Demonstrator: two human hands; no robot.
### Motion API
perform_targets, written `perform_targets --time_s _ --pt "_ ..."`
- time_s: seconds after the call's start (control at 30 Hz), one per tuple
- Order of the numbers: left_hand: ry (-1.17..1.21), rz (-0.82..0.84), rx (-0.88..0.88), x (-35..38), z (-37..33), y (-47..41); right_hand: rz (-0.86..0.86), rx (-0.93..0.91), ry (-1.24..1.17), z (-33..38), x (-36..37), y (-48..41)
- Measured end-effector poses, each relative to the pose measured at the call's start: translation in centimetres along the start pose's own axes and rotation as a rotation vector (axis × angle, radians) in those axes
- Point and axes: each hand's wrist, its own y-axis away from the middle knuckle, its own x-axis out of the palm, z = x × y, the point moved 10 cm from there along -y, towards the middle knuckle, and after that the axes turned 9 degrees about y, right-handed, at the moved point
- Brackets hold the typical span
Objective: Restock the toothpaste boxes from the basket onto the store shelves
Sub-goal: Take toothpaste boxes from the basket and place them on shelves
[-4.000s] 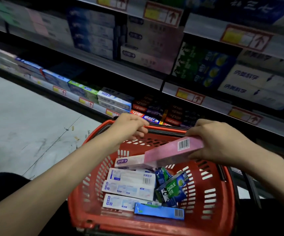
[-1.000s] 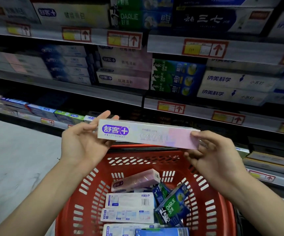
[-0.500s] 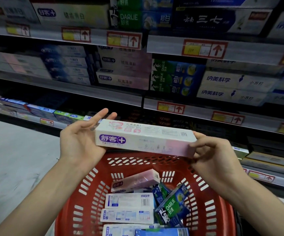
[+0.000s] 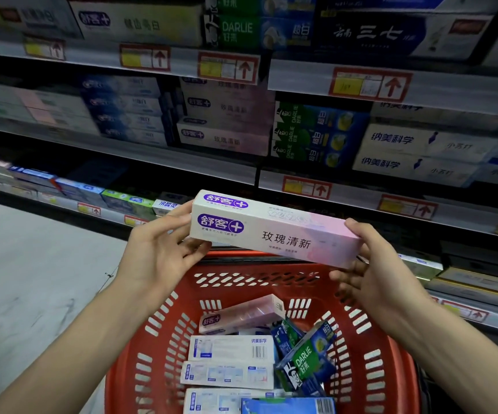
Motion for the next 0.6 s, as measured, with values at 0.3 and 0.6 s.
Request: perform_targets --time_s 0.3,0.6 --pt "-0.035 -0.073 0.084 -1.1 -1.3 0.4 0.050 -0.023 0.189 -0.1 2.1 0.0" --pt "-0.044 -0.166 0.166 -3.9 -2.9 0.7 0.106 -0.179 0.325 1.5 5.0 0.6"
